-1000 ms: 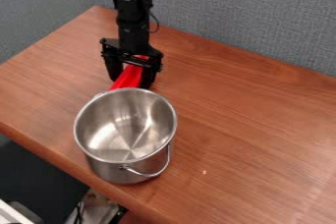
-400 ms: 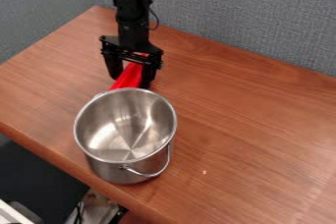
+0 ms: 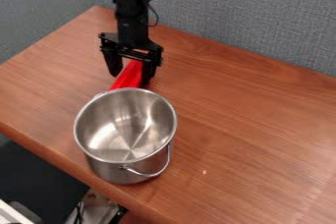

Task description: Put the red object in the metal pot

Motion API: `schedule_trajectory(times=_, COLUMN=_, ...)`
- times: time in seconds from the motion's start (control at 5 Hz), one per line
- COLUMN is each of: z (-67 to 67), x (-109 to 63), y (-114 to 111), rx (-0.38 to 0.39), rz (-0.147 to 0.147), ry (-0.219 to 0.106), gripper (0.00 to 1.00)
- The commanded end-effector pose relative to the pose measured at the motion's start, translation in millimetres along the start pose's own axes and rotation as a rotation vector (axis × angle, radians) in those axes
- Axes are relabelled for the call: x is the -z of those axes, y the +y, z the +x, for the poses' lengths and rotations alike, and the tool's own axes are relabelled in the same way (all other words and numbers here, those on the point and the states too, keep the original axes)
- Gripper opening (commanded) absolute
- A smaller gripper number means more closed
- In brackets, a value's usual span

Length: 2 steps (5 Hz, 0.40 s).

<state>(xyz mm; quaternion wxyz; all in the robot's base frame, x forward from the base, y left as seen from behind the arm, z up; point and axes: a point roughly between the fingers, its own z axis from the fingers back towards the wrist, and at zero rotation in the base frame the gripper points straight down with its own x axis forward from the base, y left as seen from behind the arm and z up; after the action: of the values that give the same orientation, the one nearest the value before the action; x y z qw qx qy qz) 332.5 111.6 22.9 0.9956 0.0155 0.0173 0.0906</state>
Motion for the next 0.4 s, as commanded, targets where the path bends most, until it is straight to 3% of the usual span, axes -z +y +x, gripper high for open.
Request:
schedule_trajectory(times=0.0, z=6.2, x=-22.3, y=5.7, rx=-0.008, rz=0.015, ry=-0.076, gripper=0.0)
schedule_trajectory(times=0.2, z=5.3, x=-22.8, y=5.6, rx=-0.005, rz=0.012, ry=-0.079, gripper=0.0)
